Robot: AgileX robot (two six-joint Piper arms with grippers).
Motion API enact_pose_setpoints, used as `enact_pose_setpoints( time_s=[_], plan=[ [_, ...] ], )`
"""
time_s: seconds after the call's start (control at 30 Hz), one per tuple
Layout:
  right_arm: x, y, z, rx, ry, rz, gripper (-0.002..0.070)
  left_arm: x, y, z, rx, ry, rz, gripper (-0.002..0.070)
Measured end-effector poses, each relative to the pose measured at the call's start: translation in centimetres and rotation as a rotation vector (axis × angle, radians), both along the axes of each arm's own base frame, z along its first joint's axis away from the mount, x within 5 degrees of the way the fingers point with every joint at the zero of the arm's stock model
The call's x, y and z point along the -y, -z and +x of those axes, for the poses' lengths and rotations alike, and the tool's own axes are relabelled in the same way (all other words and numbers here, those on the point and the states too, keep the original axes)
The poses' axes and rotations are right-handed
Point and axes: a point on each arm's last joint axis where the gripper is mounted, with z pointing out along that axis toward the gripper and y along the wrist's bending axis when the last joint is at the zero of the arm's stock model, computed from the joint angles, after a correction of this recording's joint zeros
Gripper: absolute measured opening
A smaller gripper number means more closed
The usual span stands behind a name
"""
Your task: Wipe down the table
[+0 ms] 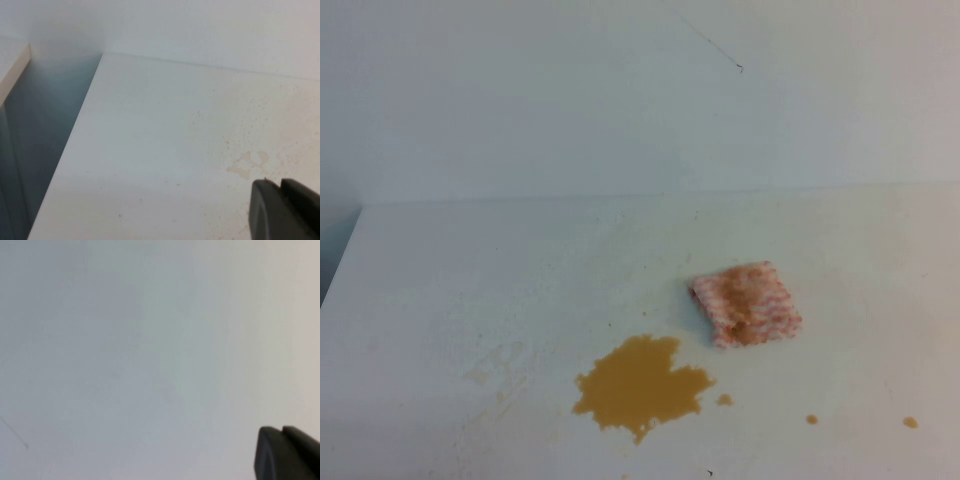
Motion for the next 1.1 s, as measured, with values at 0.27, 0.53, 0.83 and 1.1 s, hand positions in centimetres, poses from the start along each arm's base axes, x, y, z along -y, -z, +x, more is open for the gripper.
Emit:
enact_pose_setpoints(
  time_s=[0.27,0.53,0.83,1.1],
  plan=[
    [-0.3,-3.5,5.5,-0.502,-0.071,0.161,-0.0002,0.0,0.0,0.0,0.000,0.000,0.000,-0.0004],
    [-0.6,-2.9,11.1,-0.822,-0.096,0.346,-0.0002,0.0,0.0,0.0,0.000,0.000,0.000,-0.0004],
    [-1.1,-0.9,14.8,-0.907,-0.149,0.473,-0.0002,0.0,0.0,0.0,0.000,0.000,0.000,-0.0004],
    [-1.4,0.4,18.0,-0.926,-0.187,0.432,-0.0002,0.0,0.0,0.0,0.000,0.000,0.000,-0.0004]
  ],
)
